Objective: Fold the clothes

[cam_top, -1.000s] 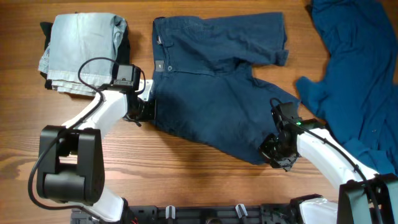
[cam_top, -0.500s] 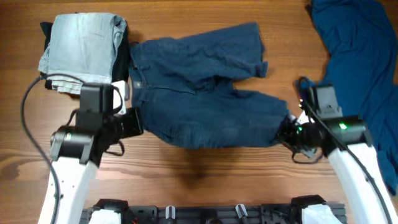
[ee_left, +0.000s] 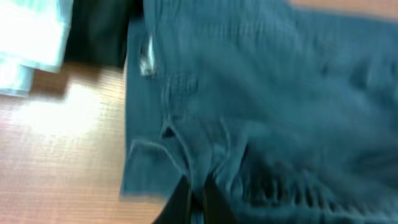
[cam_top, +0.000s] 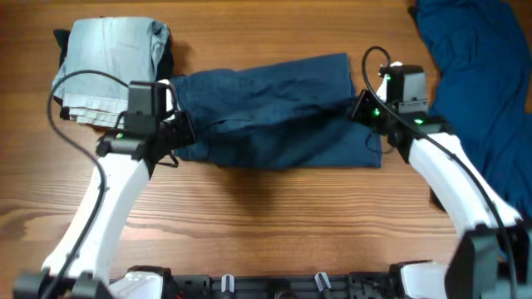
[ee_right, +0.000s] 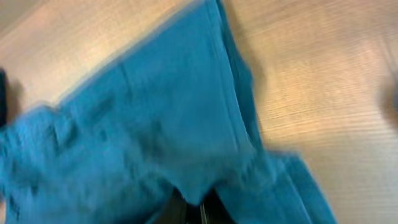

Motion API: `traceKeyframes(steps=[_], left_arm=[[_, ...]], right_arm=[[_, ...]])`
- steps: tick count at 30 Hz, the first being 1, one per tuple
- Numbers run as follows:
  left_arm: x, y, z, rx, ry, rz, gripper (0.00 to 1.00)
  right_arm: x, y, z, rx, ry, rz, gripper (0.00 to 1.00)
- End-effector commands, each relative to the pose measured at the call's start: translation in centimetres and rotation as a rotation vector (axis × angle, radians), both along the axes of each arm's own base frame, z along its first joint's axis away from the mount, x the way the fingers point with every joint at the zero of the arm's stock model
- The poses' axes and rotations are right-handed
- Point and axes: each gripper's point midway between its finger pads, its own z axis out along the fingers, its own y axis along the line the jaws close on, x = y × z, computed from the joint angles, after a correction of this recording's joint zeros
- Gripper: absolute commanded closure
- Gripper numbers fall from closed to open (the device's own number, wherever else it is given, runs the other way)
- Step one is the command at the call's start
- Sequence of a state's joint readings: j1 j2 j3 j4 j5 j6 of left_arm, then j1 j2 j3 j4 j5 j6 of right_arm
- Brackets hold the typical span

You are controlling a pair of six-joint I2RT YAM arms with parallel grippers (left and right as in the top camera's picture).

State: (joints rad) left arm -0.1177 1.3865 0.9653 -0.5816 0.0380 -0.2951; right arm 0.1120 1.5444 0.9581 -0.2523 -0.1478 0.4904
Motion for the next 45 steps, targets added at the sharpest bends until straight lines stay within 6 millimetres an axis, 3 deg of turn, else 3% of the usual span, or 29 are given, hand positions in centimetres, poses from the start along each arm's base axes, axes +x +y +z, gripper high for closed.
traceKeyframes(steps=[1,3,5,8,10,14,17,18,19,20,21,23,27,31,35,42,43,44,45], left_arm=[[3.9,1.7,-2.0,0.068,-0.059,0.095,0.96],[5.9,2.2,-1.4,0.079,-0.138,0.122,0.96],[8.1,2.8,0.7,0.061,-0.258,0.148,0.96],[10.4,3.9,1.3,0.051,-0.349,0.179,0.96],[11.2,4.1,-0.1,0.053,-0.345,0.184,0.96],[13.0,4.0,-4.9,0.056,-0.314,0.183,0.96],[13.9,3.9,-6.5,0.055,-0.326,0.183,0.93],[14.1,3.9,-6.5,0.053,-0.337,0.184,0.80],[14.5,3.9,-6.4,0.051,-0.358,0.184,0.45],[15.0,3.9,-5.7,0.046,-0.392,0.186,0.07],[15.3,3.8,-5.2,0.041,-0.414,0.186,0.00],[15.3,3.6,-4.9,0.030,-0.417,0.175,0.00],[12.8,3.2,-5.6,0.027,-0.290,0.154,0.00],[9.3,3.1,-8.8,0.042,-0.095,0.131,0.00],[8.0,3.2,-9.7,0.049,-0.030,0.130,0.00],[7.8,3.0,-9.8,0.043,-0.023,0.125,0.00],[7.8,3.0,-9.8,0.043,-0.023,0.125,0.00],[7.8,3.0,-9.8,0.043,-0.023,0.125,0.00],[7.8,3.0,-9.9,0.043,-0.020,0.125,0.00]], right_arm=[[3.6,-0.1,0.8,-0.036,-0.141,0.012,0.96],[5.5,-0.9,2.6,-0.064,-0.250,-0.034,0.96],[7.0,-1.3,4.3,-0.095,-0.350,-0.045,0.96],[8.7,-1.4,4.2,-0.115,-0.417,-0.050,0.96],[9.7,-1.3,2.9,-0.112,-0.431,-0.052,0.96],[11.3,-1.1,-1.5,-0.112,-0.426,-0.052,0.96],[11.9,-1.1,-3.1,-0.111,-0.433,-0.052,0.95],[12.3,-1.0,-3.3,-0.108,-0.443,-0.055,0.84],[12.5,-0.9,-3.2,-0.106,-0.449,-0.052,0.33],[12.8,-0.9,-2.8,-0.105,-0.457,-0.050,0.00],[13.1,-0.8,-2.5,-0.103,-0.458,-0.045,0.01],[13.3,-0.2,-2.2,-0.074,-0.410,0.007,0.01],[12.6,-0.4,-0.4,-0.009,-0.274,0.139,0.01],[9.7,-2.1,-3.8,-0.026,-0.079,0.161,0.00],[7.1,-1.9,-7.0,-0.021,0.071,0.188,0.00],[4.4,1.8,-11.3,0.074,0.200,0.318,0.01],[4.1,2.3,-11.7,0.075,0.214,0.327,0.05],[4.0,2.6,-11.8,0.073,0.216,0.336,0.16],[3.9,2.9,-11.8,0.073,0.217,0.340,0.68]])
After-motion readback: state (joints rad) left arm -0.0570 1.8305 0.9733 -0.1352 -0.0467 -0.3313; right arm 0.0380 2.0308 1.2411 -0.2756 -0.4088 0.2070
